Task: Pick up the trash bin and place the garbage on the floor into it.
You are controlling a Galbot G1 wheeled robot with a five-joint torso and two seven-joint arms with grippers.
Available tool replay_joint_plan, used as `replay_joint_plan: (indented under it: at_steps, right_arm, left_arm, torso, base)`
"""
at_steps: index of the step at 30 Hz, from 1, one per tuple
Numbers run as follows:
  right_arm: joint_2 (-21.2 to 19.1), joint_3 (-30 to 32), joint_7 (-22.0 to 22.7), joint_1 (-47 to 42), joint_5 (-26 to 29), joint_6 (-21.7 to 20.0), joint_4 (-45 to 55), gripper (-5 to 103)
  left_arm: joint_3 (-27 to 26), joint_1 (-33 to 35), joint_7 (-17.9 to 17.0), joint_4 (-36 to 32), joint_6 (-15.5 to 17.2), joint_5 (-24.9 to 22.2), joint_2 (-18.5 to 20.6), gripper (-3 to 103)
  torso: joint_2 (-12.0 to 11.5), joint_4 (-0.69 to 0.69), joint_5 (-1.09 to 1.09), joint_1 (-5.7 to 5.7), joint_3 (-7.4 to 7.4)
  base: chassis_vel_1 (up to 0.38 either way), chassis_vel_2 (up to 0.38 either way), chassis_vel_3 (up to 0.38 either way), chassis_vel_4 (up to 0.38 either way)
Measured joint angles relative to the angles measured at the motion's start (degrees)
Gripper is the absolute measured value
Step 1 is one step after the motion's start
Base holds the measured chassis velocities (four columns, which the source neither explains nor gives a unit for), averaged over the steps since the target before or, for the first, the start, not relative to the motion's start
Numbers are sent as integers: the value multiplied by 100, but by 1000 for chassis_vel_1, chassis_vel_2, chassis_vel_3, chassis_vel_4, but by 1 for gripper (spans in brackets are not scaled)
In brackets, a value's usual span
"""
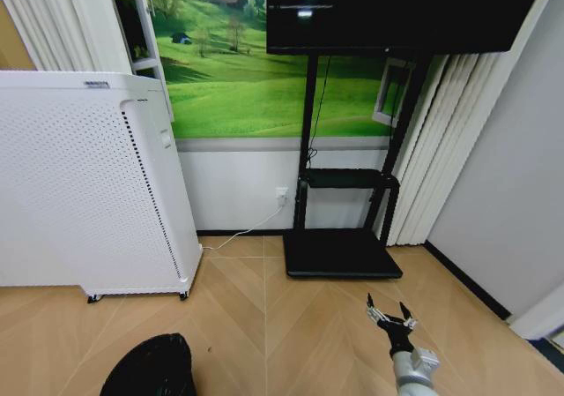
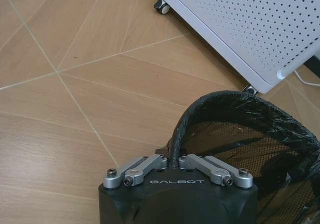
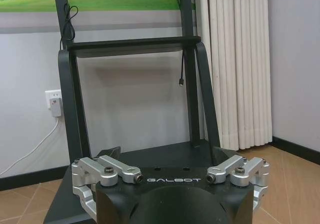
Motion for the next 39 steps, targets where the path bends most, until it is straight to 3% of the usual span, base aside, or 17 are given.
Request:
replay_joint_plan:
  at_steps: [22, 34, 39]
  right_arm:
    - [-104, 111, -9, 220, 307, 56, -186, 100]
    - [-219, 199, -6, 513, 408, -27, -339, 100]
    - [-294, 299, -5, 608, 496, -12, -504, 100]
  left_arm:
    - [45, 181, 165, 128, -97, 366, -105, 4]
    - [-138, 370, 496, 90, -241, 604, -172, 1]
    - [-306, 317, 551, 183, -291, 644, -133, 19]
  torso:
    - [0, 0, 0, 0, 0]
    - [0, 0, 0, 0, 0]
    - [0, 0, 1, 0, 0]
  base:
    - [0, 0, 0, 0]
    - [0, 0, 0, 0]
    - [0, 0, 0, 0]
